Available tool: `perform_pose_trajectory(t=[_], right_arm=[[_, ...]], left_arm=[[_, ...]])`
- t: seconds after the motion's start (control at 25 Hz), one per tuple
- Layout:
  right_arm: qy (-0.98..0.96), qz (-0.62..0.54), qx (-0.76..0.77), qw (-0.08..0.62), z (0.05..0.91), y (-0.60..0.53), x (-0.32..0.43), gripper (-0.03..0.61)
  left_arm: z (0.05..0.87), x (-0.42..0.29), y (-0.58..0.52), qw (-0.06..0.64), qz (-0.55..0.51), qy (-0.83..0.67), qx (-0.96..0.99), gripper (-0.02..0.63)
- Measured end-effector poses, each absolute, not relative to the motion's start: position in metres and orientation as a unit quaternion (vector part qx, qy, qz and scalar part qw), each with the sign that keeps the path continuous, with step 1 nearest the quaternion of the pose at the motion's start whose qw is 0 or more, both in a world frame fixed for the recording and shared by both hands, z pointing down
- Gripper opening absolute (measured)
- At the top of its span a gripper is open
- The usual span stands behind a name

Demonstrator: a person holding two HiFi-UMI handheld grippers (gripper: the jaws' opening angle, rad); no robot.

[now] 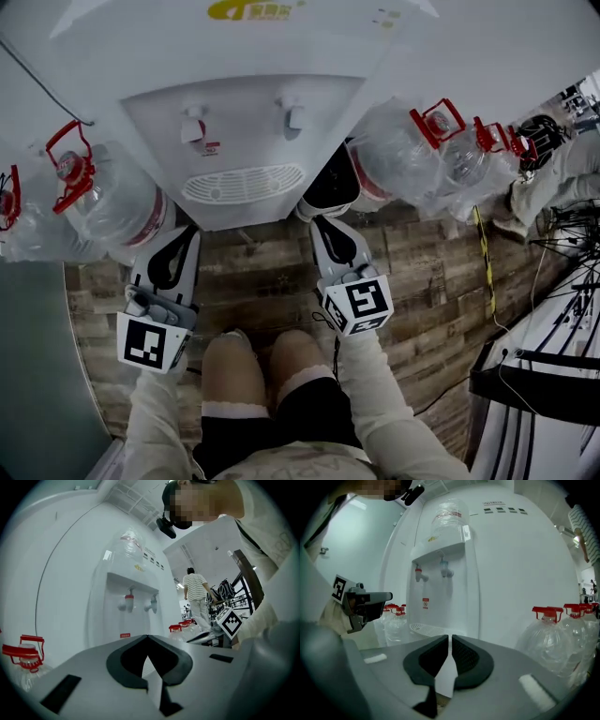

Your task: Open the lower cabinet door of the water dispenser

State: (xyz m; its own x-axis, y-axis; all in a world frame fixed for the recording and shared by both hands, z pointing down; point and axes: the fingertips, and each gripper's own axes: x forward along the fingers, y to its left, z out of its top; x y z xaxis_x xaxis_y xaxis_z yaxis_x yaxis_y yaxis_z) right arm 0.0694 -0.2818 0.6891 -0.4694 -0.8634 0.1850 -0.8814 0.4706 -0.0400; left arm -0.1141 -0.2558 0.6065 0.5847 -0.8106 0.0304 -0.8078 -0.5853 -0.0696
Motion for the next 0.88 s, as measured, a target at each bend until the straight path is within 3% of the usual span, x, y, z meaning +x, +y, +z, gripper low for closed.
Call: perform_pose_trajectory(t=[0.48, 0.88], right_arm=[[-0.861, 0.074, 0.5, 0.057, 0.787, -0.299, 0.073, 0.06], [-0.861, 0.123, 0.489, 0.061, 0.82, -0.352, 0.08, 0.191]], left_arm=[[0.681, -0.117, -0.247, 0.072, -0.016, 0.451, -0.89, 0.003], [0.693, -0.129, -0.244, 0.075, -0.022, 0.46, -0.884, 0.002]])
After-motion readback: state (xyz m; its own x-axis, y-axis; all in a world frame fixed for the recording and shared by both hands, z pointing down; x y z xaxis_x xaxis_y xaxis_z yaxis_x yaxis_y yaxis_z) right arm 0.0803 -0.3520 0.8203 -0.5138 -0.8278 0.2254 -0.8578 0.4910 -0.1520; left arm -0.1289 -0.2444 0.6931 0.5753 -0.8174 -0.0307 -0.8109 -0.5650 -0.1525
